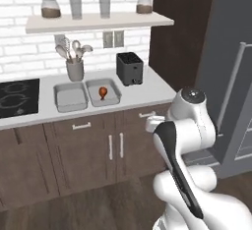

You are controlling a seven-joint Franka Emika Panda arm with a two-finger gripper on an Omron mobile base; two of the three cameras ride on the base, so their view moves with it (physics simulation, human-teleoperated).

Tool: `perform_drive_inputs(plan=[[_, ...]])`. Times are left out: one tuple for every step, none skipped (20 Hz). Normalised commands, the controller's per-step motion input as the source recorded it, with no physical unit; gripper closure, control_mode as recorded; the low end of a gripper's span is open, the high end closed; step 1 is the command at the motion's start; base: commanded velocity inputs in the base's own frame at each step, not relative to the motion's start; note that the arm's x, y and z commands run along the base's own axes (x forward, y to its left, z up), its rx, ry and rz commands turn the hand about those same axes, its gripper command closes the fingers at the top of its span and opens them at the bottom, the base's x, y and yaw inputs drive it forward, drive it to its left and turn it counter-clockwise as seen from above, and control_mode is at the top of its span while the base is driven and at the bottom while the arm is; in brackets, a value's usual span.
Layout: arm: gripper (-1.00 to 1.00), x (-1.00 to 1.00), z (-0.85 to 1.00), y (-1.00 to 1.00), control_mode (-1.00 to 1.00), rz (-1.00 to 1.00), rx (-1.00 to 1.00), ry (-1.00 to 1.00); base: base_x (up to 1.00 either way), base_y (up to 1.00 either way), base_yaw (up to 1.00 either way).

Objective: Place one tomato and one chicken drumstick in each tupperware on the nearby counter, to pack two identical lunches.

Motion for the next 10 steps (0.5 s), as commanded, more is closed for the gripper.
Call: perform_drive_inputs(plan=[[-1.0, 0.0, 0.0, 0.0, 1.0, 0.0, 0.0, 0.0, 0.81, -0.96, 0.0], [-1.0, 0.0, 0.0, 0.0, 1.0, 0.0, 0.0, 0.0, 1.0, -0.74, 0.0], [-1.0, 0.0, 0.0, 0.0, 1.0, 0.0, 0.0, 0.0, 1.0, -0.54, 0.0], [-1.0, 0.0, 0.0, 0.0, 1.0, 0.0, 0.0, 0.0, 0.79, -0.2, 0.06], [-1.0, 0.0, 0.0, 0.0, 1.0, 0.0, 0.0, 0.0, -0.41, -0.12, 0.0], [-1.0, 0.0, 0.0, 0.0, 1.0, 0.0, 0.0, 0.0, -0.84, -0.29, 0.0], [-1.0, 0.0, 0.0, 0.0, 1.0, 0.0, 0.0, 0.0, -0.94, -0.39, 0.0], [-1.0, 0.0, 0.0, 0.0, 1.0, 0.0, 0.0, 0.0, -0.94, -0.58, 0.0], [-1.0, 0.0, 0.0, 0.0, 1.0, 0.0, 0.0, 0.0, -0.71, -0.76, 0.0], [-1.0, 0.0, 0.0, 0.0, 1.0, 0.0, 0.0, 0.0, -0.61, -0.84, 0.0]])
